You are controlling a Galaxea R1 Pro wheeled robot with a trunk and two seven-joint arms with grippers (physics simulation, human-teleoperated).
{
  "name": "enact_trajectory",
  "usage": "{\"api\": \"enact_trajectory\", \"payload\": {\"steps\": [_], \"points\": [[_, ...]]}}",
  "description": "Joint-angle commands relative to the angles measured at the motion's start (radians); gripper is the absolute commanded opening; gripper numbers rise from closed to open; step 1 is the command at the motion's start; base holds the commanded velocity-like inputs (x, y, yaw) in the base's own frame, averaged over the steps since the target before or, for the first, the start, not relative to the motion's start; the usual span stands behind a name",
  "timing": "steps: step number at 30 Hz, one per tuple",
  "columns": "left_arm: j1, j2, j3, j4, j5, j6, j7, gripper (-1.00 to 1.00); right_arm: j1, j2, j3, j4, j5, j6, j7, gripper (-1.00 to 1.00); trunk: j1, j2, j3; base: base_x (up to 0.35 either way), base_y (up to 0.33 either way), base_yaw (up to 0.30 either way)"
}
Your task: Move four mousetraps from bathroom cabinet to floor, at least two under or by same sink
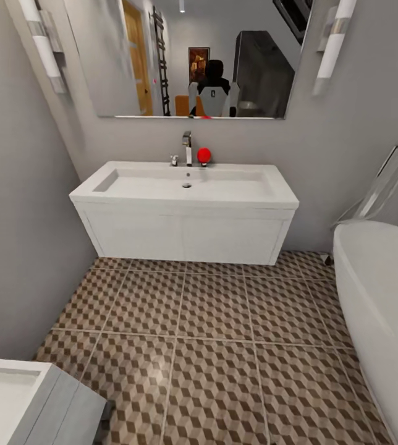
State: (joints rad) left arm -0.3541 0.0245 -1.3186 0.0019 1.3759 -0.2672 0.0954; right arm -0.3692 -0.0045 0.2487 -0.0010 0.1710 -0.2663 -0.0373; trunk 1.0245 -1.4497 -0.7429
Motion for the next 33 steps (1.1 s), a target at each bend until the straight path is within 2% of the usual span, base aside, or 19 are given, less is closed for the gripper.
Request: {"api": "enact_trajectory", "payload": {"steps": [1, 23, 33], "points": [[0.0, 0.0, -0.008, 0.0, 0.0, -0.001, 0.006, -1.0, -0.001, 0.0, 0.0, 0.002, 0.01, -0.002, -0.004, -1.0, 0.001, 0.0, -0.001, 0.318, 0.072, 0.0], [0.0, 0.0, -0.008, 0.001, 0.0, -0.001, 0.007, -1.0, -0.001, 0.0, 0.0, 0.003, 0.011, -0.002, -0.004, -1.0, 0.001, 0.0, -0.001, 0.318, 0.082, 0.0], [0.0, -0.001, -0.01, 0.0, -0.001, -0.001, 0.005, -1.0, -0.001, 0.0, 0.0, 0.003, 0.012, 0.0, -0.004, -1.0, 0.001, 0.0, -0.001, 0.326, 0.014, 0.0]]}}
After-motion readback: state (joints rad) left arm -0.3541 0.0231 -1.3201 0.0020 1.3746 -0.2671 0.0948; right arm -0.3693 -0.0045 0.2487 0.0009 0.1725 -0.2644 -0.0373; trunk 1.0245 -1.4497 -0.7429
